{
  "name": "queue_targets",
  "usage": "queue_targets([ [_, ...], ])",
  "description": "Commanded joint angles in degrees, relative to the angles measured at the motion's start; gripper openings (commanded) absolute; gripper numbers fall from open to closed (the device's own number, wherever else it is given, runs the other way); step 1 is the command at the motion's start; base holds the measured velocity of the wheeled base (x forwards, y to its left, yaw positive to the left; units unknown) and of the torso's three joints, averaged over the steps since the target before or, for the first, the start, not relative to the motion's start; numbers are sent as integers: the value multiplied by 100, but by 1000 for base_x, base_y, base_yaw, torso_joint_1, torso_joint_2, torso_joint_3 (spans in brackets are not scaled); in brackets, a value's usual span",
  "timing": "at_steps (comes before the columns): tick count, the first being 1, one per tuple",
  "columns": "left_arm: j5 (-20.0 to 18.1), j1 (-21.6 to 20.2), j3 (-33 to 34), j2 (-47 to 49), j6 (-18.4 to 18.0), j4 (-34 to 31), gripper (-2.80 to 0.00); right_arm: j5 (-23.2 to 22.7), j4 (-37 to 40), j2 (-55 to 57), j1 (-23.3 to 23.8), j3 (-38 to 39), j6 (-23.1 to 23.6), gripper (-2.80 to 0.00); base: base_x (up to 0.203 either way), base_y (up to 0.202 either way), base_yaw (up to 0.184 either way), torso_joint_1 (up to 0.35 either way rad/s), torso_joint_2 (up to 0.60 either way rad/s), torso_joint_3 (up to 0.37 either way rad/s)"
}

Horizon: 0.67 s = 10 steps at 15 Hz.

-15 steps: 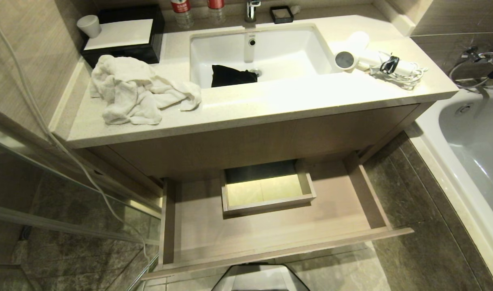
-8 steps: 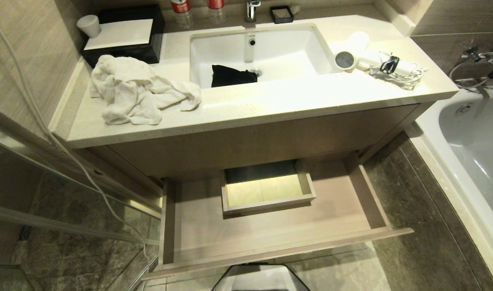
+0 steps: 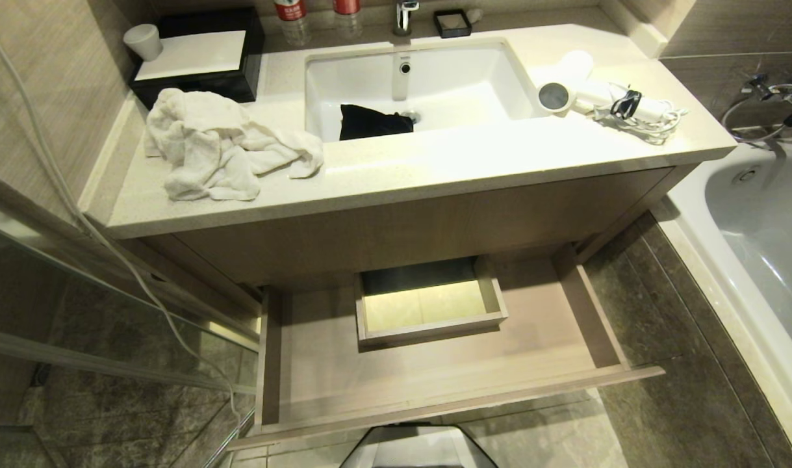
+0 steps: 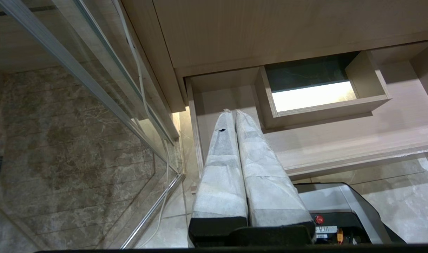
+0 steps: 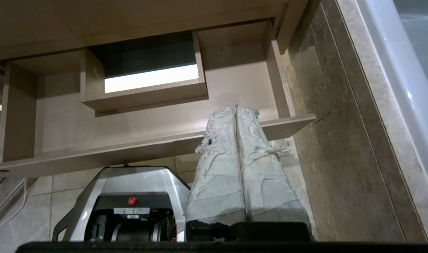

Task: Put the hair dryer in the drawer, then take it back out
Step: Pick up the hairdryer

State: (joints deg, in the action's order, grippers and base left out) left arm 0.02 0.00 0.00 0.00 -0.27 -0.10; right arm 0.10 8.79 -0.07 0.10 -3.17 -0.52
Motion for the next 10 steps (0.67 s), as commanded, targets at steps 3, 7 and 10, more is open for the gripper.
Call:
queue_targets([
  [3, -2, 0, 9, 0, 0, 1, -280, -27, 0, -10, -1, 1, 79, -280, 0, 0, 0, 0, 0, 0],
  [7, -2, 0, 9, 0, 0, 1, -280, -10, -4, -10, -1, 1, 70, -280, 0, 0, 0, 0, 0, 0],
  [10, -2, 0, 9, 0, 0, 1, -280, -10, 0, -10, -1, -6, 70, -280, 0, 0, 0, 0, 0, 0],
])
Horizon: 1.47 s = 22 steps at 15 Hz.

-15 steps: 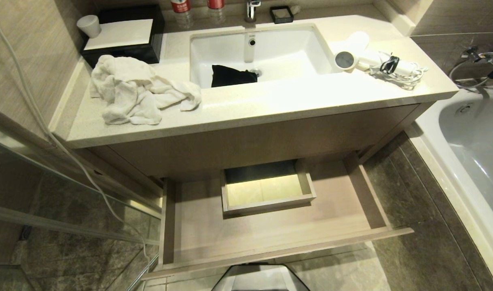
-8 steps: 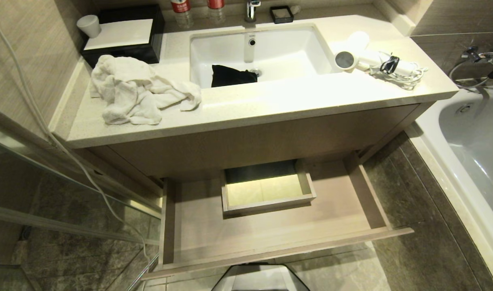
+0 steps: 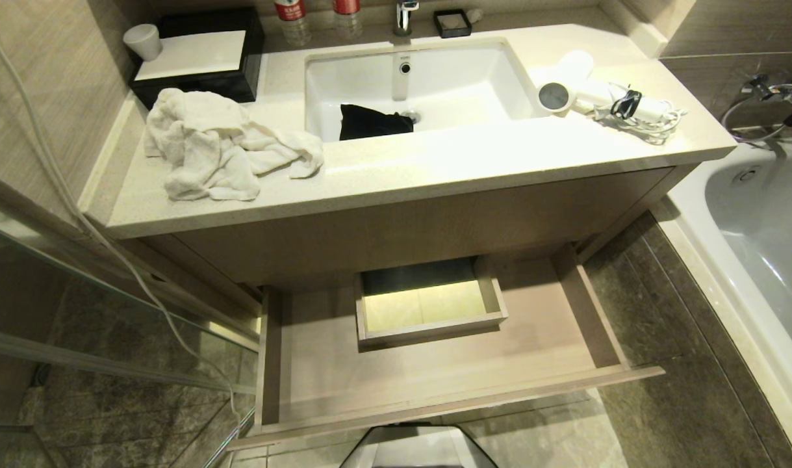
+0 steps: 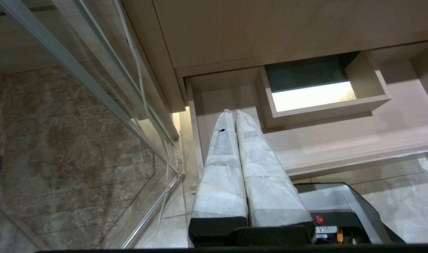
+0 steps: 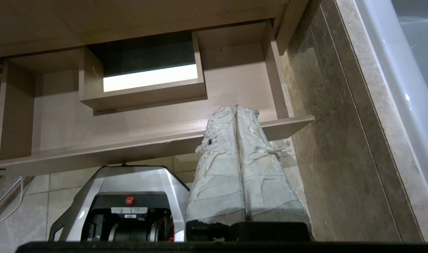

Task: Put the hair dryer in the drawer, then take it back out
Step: Pick up the hairdryer

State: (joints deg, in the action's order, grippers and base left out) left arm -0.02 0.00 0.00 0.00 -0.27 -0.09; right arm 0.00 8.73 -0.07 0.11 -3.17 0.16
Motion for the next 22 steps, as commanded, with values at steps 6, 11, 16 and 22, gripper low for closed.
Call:
queue_targets([
  [6, 2, 0, 1, 0, 0, 0, -280, -9, 6, -10, -2, -8, 11, -280, 0, 0, 0, 68, 19, 90],
  [11, 2, 0, 3, 0, 0, 0, -280, 0, 15, -10, -2, -8, -7, -280, 0, 0, 0, 237, 24, 247],
  [16, 2, 0, 9, 0, 0, 0, -280, 0, 15, -10, -2, -8, -14, -280, 0, 0, 0, 272, -30, 229],
  [22, 2, 0, 9, 0, 0, 0, -280, -26, -8, -10, -2, -8, 28, -280, 0, 0, 0, 304, -113, 189],
])
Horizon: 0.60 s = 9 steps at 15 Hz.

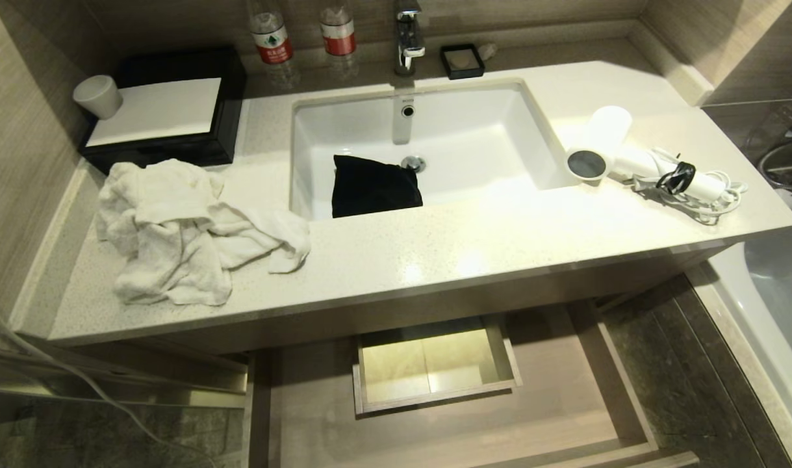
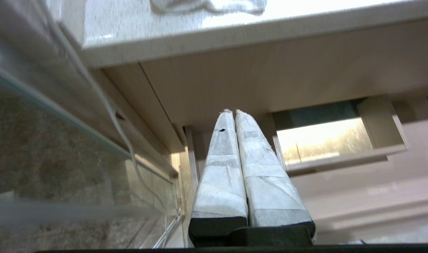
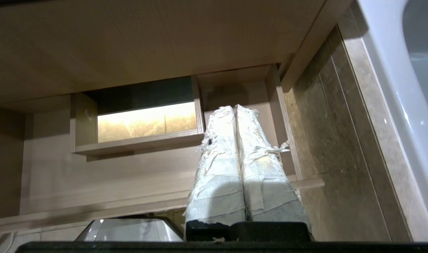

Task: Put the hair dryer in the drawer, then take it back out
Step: Pick up the hairdryer

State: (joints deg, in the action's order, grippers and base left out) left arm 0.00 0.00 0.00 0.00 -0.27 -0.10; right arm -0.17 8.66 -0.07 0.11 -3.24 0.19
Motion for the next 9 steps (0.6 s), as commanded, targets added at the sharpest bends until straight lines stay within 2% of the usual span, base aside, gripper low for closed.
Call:
queue_targets([
  [1, 0, 0, 2, 0, 0, 1, -280, -10, -4, -10, -2, -1, 25, -280, 0, 0, 0, 330, -161, 159],
  [9, 0, 0, 9, 0, 0, 1, -280, -1, 22, -9, -2, -1, -8, -280, 0, 0, 0, 340, -227, 107],
])
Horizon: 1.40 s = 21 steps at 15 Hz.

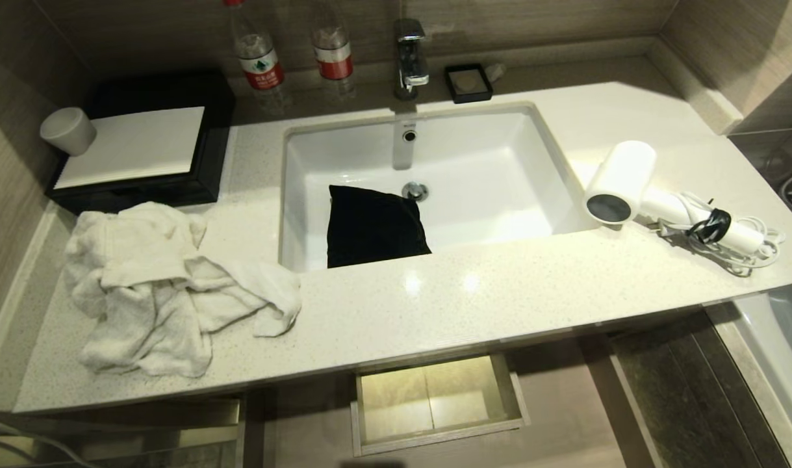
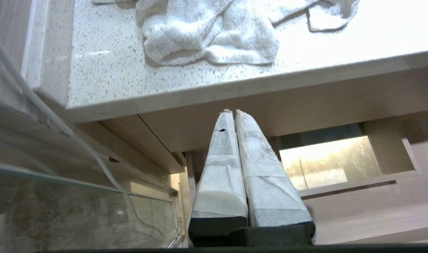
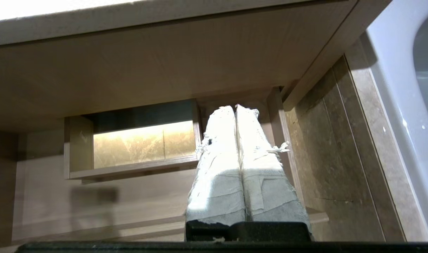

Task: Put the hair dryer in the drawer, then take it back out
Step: Pick up the hairdryer

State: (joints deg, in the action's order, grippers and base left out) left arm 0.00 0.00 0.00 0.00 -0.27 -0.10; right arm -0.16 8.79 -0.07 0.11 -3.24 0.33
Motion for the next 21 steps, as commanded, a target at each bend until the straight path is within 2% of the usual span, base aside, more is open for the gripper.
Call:
queue_targets([
  [1, 0, 0, 7, 0, 0, 1, -280, 7, 18, -10, -2, -1, -42, -280, 0, 0, 0, 119, -80, 32],
  [9, 0, 0, 9, 0, 0, 1, -280, -35, 71, -8, -2, -152, 1, -280, 0, 0, 0, 7, -6, 3],
  [11, 0, 0, 9, 0, 0, 1, -280, -85, 293, 82, -2, -716, 51, -280, 0, 0, 0, 0, 0, 0],
  [15, 0, 0, 9, 0, 0, 1, -280, -109, 1663, 933, -2, -2609, 326, -280, 0, 0, 0, 0, 0, 0],
  [17, 0, 0, 2, 0, 0, 1, -280, -116, 2052, 1715, 2, -3162, 550, -280, 0, 0, 0, 0, 0, 0],
  [21, 0, 0, 9, 0, 0, 1, -280, -6, 2173, 3482, 12, -3847, 679, -280, 0, 0, 0, 0, 0, 0],
])
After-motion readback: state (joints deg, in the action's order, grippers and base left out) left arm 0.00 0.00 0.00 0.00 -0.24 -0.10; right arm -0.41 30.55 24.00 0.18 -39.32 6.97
